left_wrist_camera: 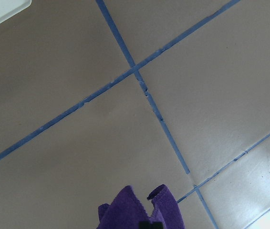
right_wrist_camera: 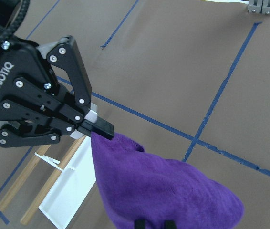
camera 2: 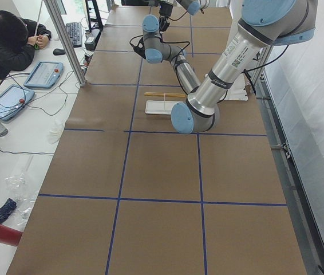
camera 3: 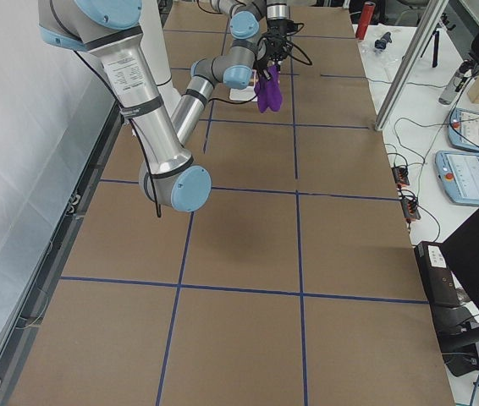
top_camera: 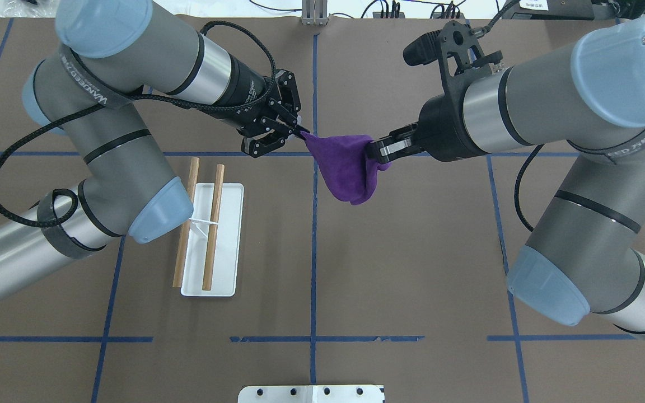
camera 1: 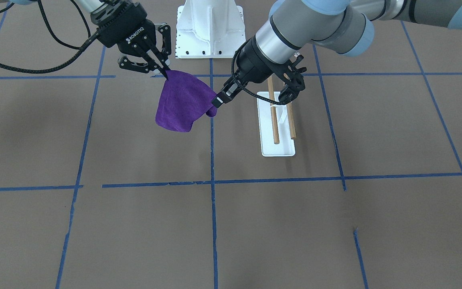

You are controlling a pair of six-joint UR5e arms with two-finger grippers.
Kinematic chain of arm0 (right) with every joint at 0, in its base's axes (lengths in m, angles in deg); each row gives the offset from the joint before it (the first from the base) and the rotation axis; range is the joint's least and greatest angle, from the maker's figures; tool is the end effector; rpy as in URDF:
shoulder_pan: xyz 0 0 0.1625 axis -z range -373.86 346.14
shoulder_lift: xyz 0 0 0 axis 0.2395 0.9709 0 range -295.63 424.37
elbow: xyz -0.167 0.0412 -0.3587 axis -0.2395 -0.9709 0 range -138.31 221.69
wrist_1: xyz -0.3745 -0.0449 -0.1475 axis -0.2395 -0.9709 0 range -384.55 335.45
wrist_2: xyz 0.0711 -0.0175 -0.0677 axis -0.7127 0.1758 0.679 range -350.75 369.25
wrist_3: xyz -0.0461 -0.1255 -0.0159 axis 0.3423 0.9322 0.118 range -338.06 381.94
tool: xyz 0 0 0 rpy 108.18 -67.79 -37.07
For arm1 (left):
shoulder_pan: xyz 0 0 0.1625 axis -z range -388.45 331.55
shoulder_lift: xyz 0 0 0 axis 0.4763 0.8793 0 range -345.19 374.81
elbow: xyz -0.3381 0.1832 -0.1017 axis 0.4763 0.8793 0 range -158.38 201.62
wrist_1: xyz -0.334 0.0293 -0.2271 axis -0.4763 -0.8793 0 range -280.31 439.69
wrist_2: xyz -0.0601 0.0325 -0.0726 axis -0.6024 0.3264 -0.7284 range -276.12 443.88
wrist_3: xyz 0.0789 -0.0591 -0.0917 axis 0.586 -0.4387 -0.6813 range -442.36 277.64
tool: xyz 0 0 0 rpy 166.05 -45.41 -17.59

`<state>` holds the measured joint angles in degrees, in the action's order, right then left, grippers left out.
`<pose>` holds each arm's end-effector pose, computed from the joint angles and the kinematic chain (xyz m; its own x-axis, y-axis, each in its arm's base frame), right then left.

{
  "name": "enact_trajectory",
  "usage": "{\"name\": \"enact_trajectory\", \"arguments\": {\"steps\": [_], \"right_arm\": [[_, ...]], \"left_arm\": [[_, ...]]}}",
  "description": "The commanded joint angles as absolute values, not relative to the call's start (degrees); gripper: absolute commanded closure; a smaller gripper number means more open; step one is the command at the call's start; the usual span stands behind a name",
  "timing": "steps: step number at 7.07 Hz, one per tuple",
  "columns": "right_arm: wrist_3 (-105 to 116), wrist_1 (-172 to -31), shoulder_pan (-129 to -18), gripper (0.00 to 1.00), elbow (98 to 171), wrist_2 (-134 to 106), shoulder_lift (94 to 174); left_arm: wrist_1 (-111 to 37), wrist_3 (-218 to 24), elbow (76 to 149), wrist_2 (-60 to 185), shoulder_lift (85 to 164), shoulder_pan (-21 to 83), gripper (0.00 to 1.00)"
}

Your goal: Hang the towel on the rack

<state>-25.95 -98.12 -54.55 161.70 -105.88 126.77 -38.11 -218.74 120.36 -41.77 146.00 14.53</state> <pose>-0.3551 -0.4057 0.1297 0.3430 -0.5058 0.7915 -0.0686 0.8269 0.5581 0.4281 -0.4738 0.0951 0.0080 -0.8115 -0.5843 0.2074 0.5730 -0.7929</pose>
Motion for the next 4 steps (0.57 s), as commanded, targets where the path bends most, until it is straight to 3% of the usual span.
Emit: {"name": "enact_trajectory", "arguments": {"steps": [1,4], "right_arm": [[-26.0,-103.5,-56.7,0.0,161.7,-109.6,127.3],[-25.3,-113.7,-61.0,0.0,157.1,-112.6,127.3]], "left_arm": [[-38.0,-216.5,125.3,-41.8,141.3,14.7,1.0],[-37.8,-212.0,128.5,-41.7,135.0,15.0,1.0]]}}
